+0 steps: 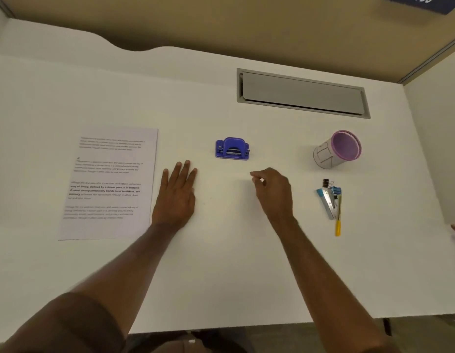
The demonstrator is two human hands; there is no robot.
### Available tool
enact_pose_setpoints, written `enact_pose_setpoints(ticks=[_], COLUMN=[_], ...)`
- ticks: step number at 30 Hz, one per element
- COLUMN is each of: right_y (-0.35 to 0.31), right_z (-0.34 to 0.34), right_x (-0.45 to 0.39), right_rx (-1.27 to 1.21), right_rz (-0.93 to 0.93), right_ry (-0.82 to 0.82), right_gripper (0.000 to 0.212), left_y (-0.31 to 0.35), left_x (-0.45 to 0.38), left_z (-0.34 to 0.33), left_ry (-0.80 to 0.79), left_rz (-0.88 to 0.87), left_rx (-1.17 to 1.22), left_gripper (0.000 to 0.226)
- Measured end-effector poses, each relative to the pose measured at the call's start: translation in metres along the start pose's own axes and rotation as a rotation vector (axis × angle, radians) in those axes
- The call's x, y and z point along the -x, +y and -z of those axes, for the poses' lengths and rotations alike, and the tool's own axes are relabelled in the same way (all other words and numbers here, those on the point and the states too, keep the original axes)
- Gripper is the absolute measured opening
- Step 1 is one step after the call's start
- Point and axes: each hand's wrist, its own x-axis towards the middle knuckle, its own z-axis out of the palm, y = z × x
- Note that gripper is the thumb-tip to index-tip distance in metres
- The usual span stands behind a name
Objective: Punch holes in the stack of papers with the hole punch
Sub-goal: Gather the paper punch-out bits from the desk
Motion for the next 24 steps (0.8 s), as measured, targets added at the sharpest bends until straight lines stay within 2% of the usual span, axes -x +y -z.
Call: enact_pose_setpoints(ticks=[2, 6, 14, 19, 24], right_y=[-0.002, -0.003, -0.015, -0.031, -0.034], right_z=[-0.025, -0.043, -0.052, -0.071, -0.084], right_x=[0.018, 0.027, 0.029, 0.052, 0.060], right_rx=[0.089, 0.232, 0.386, 0.330, 0.088], right_rz=[0.048, 0.041, 0.183, 0.288, 0.151], right_ry=[-0.067, -0.085, -0.011, -0.053, -0.081], right_gripper=[0.024, 0.027, 0.011, 0.005, 0.012], left_y=[0.000, 0.001, 0.003, 0.004, 0.003], left_x=[0.000, 0.000, 0.000, -0.001, -0.001], left_z=[0.000, 0.002, 0.007, 0.009, 0.006], left_ry=[0.005, 0.000, -0.022, -0.038, -0.060], left_rz=[-0.003, -0.003, 0.015, 0.017, 0.017], left_rx=[0.004, 0.009, 0.028, 0.012, -0.007], left_gripper=[0.055, 0.055, 0.054, 0.054, 0.056])
